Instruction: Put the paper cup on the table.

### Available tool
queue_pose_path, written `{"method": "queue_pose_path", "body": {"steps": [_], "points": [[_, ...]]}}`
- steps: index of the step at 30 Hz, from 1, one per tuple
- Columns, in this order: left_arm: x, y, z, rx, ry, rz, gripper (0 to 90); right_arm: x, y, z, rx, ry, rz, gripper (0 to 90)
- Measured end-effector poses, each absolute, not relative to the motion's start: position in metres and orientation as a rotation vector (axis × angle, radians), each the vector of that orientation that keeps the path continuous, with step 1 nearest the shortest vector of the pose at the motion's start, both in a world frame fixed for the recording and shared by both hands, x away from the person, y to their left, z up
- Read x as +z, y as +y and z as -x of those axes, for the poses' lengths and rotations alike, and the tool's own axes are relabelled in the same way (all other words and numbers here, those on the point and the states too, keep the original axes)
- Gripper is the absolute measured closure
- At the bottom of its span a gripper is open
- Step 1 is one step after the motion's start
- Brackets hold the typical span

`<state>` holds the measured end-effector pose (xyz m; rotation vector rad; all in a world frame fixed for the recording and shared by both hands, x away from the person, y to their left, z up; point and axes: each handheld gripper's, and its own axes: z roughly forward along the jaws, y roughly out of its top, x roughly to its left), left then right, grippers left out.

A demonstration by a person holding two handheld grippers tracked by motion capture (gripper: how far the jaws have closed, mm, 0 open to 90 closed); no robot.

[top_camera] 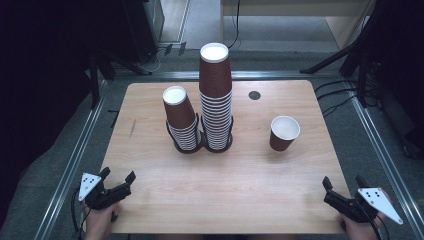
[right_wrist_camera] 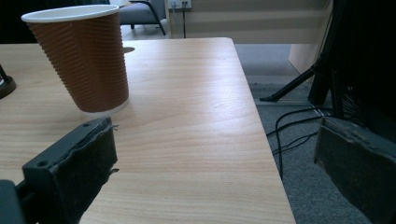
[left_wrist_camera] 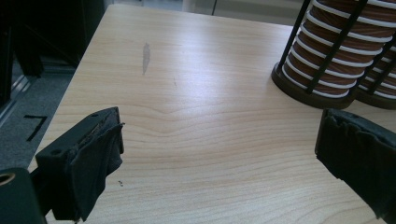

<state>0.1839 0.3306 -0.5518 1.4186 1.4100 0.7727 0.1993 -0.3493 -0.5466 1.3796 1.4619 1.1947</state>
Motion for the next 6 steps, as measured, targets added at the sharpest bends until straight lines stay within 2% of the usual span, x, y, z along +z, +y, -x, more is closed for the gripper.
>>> {"method": "queue_pose_path", "body": {"steps": [6], "points": [[-0.5518,0.3305,-0.1847,0.771,1.412,-1.415,1.5,-0.5462,-0.3484,-0.2008,1.197,1.458,-1.392,0.0]]}}
